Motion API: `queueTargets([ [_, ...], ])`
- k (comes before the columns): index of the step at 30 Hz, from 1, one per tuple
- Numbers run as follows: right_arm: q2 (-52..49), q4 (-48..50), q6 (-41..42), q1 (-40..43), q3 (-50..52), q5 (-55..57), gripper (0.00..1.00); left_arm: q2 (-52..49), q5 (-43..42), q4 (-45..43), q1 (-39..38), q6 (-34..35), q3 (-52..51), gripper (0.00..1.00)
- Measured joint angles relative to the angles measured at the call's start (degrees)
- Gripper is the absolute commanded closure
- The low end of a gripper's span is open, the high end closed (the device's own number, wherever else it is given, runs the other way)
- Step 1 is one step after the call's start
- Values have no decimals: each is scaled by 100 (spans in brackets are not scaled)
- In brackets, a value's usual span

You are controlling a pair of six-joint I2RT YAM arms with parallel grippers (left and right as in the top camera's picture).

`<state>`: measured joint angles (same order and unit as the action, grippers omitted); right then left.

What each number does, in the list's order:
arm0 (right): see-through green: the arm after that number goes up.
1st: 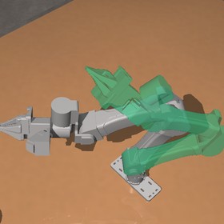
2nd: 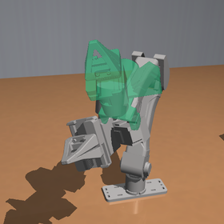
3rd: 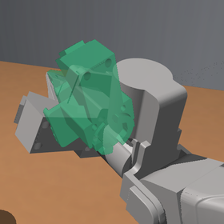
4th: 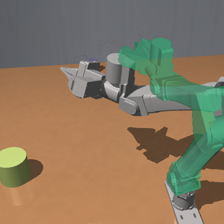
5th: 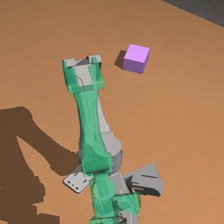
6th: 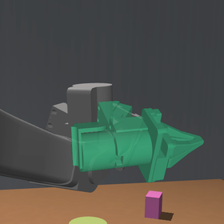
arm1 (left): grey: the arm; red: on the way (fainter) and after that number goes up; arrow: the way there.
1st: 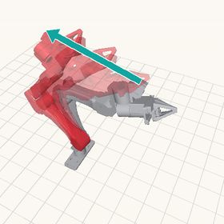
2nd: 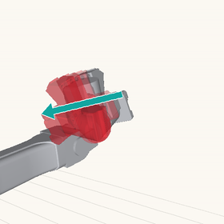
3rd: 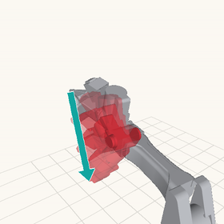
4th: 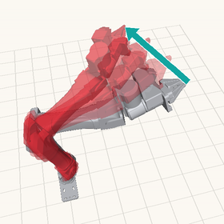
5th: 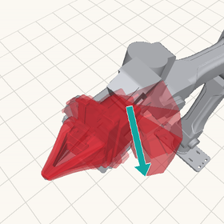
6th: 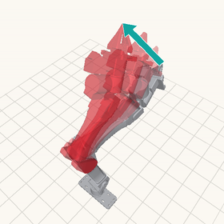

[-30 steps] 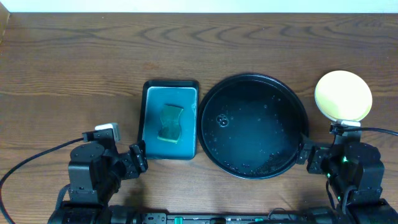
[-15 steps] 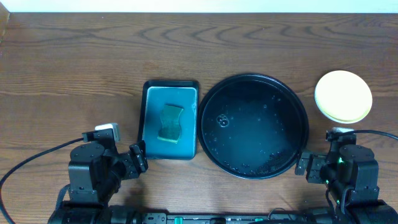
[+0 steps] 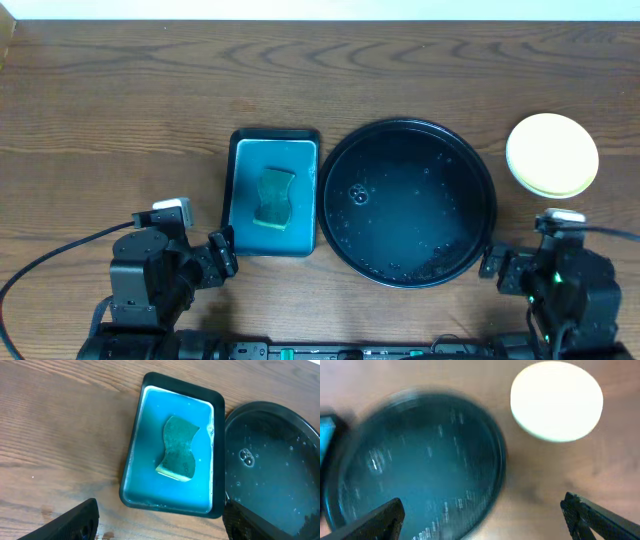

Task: Clean dirty plates on tray and stack at the side

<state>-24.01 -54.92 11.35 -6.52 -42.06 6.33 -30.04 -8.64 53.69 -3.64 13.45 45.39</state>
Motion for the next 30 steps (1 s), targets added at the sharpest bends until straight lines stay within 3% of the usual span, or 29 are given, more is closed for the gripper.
queueTargets([
  [21, 2328, 5484, -42, 7, 3565, -90, 1, 0, 0, 0, 0, 0, -7, 20],
  [26, 2339, 6039, -46, 7, 4057, -50, 1, 0, 0, 0, 0, -2, -7, 20],
  [30, 2337, 5781, -203, 7, 4166, -31, 1, 0, 0, 2, 0, -2, -7, 20],
])
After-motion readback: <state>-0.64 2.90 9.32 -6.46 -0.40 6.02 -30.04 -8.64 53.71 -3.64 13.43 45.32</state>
